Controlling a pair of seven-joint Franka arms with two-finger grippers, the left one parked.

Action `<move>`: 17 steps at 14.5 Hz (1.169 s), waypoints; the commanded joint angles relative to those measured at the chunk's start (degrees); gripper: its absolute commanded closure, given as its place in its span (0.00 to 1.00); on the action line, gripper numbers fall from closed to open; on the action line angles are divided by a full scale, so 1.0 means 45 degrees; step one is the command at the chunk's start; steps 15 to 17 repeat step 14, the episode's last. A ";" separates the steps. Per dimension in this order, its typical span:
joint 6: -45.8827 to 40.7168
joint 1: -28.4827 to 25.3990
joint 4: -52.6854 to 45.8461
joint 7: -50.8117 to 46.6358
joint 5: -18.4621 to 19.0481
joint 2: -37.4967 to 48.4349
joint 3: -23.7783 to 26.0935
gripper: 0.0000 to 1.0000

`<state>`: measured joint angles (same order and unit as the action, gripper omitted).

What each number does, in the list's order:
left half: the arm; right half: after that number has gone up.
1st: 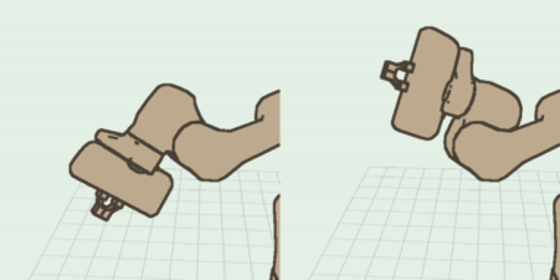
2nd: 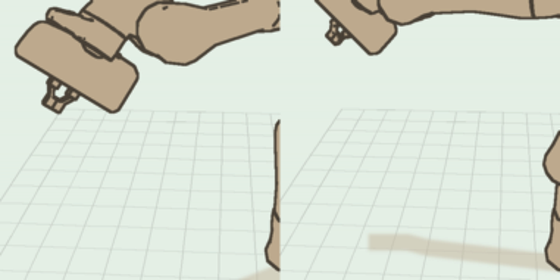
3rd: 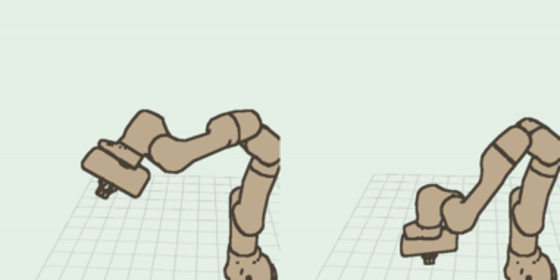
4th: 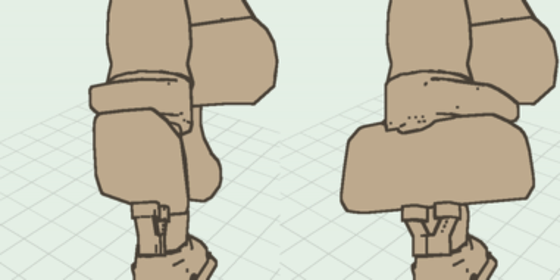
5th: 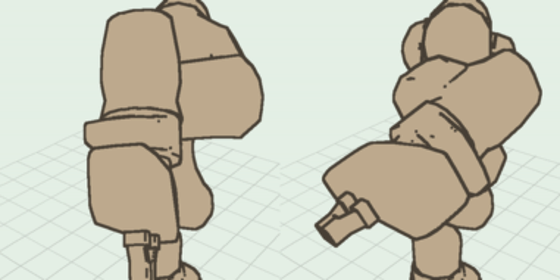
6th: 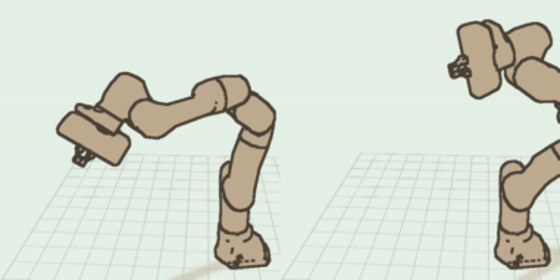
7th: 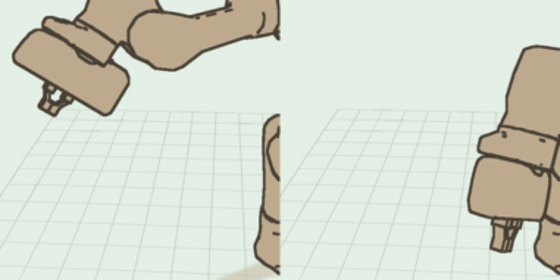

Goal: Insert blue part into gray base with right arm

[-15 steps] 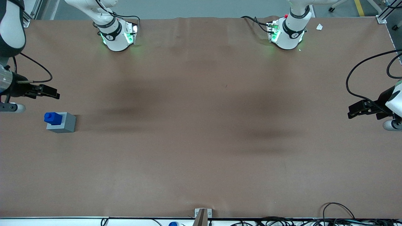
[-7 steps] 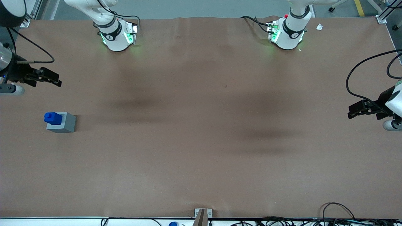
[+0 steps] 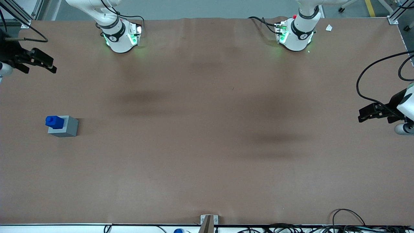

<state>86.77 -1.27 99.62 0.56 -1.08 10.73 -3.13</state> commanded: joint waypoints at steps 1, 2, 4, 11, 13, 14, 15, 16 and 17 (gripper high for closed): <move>-0.0103 -0.0031 -0.0086 -0.0125 0.0026 0.0232 -0.0066 0.00; -0.0084 -0.0050 -0.0339 -0.0144 0.0026 0.0193 -0.0066 0.00; -0.0065 0.0027 -0.0984 -0.0106 0.0006 -0.0215 -0.0066 0.00; -0.0045 0.0067 -0.2041 -0.0164 -0.0033 -0.1252 -0.0125 0.00; -0.0045 0.0067 -0.2041 -0.0125 -0.0052 -0.1291 -0.0105 0.00; -0.0045 0.0048 -0.2022 -0.0067 -0.0052 -0.1311 -0.0105 0.00; -0.0045 0.0048 -0.2022 -0.0067 -0.0052 -0.1311 -0.0105 0.00; -0.0045 0.0048 -0.2022 -0.0067 -0.0052 -0.1311 -0.0105 0.00; -0.0045 0.0048 -0.2022 -0.0067 -0.0052 -0.1311 -0.0105 0.00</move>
